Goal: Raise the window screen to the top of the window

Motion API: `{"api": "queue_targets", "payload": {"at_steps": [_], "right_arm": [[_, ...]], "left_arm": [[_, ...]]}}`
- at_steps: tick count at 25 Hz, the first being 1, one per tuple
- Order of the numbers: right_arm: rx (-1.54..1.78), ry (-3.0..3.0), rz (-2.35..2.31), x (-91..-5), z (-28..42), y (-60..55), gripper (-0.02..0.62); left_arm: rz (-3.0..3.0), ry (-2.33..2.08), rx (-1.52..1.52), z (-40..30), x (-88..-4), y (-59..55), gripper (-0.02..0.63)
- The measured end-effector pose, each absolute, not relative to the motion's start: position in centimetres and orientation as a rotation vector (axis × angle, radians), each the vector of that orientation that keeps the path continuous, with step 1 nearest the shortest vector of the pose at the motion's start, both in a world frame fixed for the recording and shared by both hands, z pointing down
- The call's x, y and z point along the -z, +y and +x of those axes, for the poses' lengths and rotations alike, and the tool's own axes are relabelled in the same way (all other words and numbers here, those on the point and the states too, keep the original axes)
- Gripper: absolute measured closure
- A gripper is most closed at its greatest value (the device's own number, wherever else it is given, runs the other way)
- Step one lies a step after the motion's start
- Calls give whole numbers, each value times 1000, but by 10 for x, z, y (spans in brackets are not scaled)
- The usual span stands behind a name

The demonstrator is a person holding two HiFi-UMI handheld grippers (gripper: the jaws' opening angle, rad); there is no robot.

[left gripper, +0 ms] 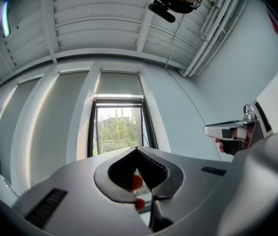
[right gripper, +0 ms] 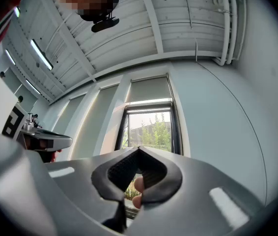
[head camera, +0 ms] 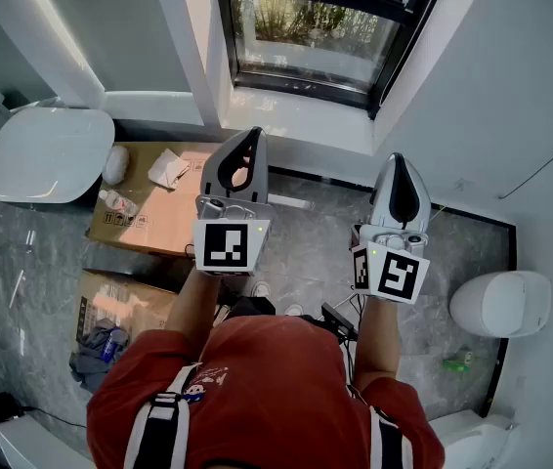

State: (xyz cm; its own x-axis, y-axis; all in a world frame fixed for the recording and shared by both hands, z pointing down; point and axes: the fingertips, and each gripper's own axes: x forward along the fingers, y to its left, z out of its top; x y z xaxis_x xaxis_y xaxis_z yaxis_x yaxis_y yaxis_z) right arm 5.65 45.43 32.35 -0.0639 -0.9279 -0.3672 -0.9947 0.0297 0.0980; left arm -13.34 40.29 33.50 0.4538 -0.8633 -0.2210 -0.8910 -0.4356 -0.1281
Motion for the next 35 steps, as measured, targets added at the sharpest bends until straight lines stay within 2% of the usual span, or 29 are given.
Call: {"api": "queue_targets", "payload": {"at_steps": [8, 35], "right_arm": [[-463, 2131, -1975, -331, 52, 444, 586], [-482, 2146, -2057, -344, -10, 339, 586]], "left_arm": [[-2485, 1518, -190, -134, -341, 394, 601], [-2526, 1576, -221, -214, -360, 288, 600]]}}
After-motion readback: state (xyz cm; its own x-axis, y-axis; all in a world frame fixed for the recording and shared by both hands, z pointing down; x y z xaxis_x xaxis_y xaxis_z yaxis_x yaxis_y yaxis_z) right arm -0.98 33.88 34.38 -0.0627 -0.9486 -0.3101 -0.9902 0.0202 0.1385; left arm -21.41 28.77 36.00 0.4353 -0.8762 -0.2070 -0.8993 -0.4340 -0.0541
